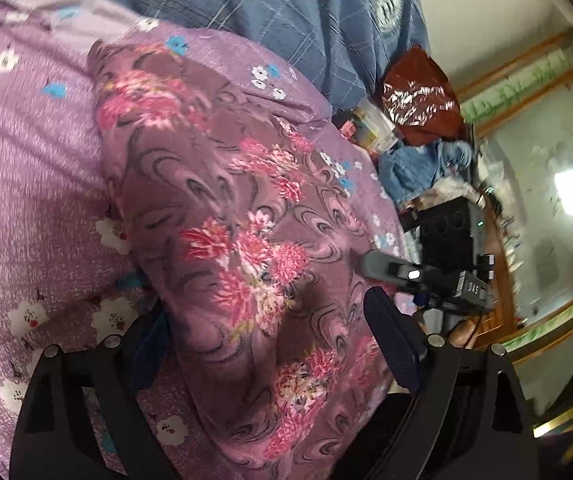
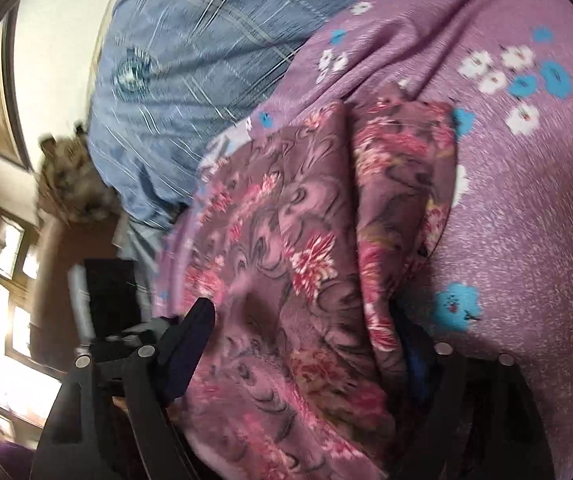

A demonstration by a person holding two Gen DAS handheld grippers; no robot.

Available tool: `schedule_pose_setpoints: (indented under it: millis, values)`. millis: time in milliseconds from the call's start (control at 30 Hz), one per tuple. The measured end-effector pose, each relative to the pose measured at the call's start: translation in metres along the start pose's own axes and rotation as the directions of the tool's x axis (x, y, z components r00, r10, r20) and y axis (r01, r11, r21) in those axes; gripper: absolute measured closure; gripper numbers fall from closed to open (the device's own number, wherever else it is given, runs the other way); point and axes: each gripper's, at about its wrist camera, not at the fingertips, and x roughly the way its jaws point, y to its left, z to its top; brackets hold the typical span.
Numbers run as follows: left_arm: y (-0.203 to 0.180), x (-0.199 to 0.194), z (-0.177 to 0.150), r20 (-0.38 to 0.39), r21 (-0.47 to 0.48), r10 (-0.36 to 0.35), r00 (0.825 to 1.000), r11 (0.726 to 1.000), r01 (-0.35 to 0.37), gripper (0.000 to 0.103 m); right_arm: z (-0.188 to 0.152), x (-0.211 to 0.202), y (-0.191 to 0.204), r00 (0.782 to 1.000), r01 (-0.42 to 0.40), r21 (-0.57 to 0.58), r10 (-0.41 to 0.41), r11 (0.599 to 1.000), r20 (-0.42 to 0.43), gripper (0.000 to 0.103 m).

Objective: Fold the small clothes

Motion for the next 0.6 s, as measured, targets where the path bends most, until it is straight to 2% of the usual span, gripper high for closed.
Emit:
schedule_pose_setpoints:
  millis: [33,100,167,233,367,600]
  values:
    - [-0.001,0.001,0.0,0.004,0.01,0.015,1.0,1.0,-0.015,0.018,-0.001,-0.001,0.0,1.0,0.026,0.001,-0.026,1.0,0.007,0.042]
    - [0.0,0.0,0.0,0.013,0.013,0.033,0.999,0.999,-0.033,0.029,-0.003,-0.009,-0.009,1.0,0.011,0.04,-0.012,0.999,0.025,0.065]
    - [0.004,-0.003,0.001,0.029,0.004,0.037,0.999,0.999,-0.037,0.055,-0.005,-0.014,-0.013,0.999,0.004,0.044,-0.006,0.999,0.042,0.069]
    - [0.006,-0.005,0.002,0.041,0.009,0.064,0.997,0.998,-0.064,0.072,-0.008,-0.015,-0.005,0.997,0.042,0.008,-0.043,0.999,0.06,0.07]
    - [0.007,-0.009,0.001,0.066,0.006,0.072,0.995,0.997,-0.073,0.077,-0.012,-0.022,0.007,0.993,0.063,-0.029,-0.06,0.998,0.099,0.071]
    - [-0.001,-0.024,0.0,0.103,0.022,0.06,0.993,0.998,-0.063,0.078,-0.016,-0.025,0.023,0.986,0.096,-0.043,-0.089,0.994,0.14,0.071]
